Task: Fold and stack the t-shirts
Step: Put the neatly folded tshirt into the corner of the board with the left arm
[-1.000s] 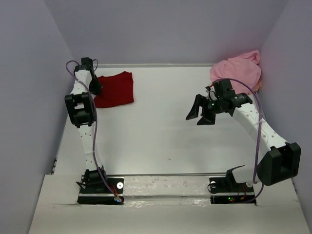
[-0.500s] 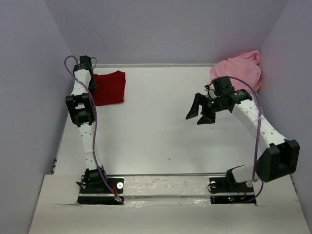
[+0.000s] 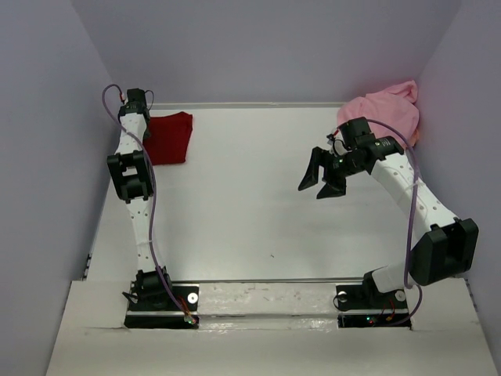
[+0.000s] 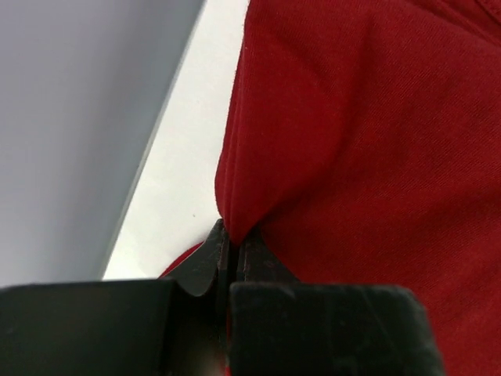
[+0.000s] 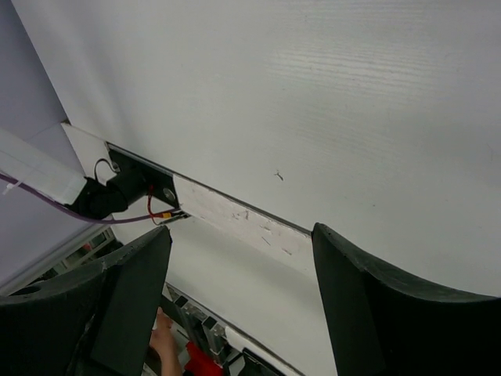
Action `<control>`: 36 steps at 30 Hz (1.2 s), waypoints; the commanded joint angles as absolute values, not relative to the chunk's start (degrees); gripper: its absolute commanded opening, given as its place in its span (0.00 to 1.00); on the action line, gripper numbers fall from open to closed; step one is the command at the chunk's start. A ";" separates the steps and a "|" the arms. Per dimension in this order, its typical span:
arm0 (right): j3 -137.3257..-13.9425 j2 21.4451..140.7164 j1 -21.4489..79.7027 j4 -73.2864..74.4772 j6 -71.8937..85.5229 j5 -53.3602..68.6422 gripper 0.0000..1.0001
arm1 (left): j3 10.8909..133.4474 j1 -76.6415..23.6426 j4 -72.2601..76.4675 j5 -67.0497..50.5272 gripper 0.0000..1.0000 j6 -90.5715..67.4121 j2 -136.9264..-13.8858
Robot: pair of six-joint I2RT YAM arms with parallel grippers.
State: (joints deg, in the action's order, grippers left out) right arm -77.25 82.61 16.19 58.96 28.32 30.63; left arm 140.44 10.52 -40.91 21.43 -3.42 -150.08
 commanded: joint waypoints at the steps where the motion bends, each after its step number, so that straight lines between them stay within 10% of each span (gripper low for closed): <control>1: -80.16 82.44 15.91 61.08 27.68 31.03 0.78 | 143.00 11.34 -36.66 26.18 0.00 -1.41 -149.76; 20: -77.34 82.18 15.91 59.94 29.71 31.73 0.78 | 145.63 14.59 -32.17 27.51 0.00 -1.76 -153.37; 26: -76.64 82.00 15.91 59.15 30.23 32.17 0.78 | 146.25 15.21 -32.43 26.10 0.25 -3.16 -153.28; 36: -76.38 81.83 15.91 58.62 30.50 32.43 0.79 | 145.11 14.77 -29.71 20.22 0.27 -3.52 -151.09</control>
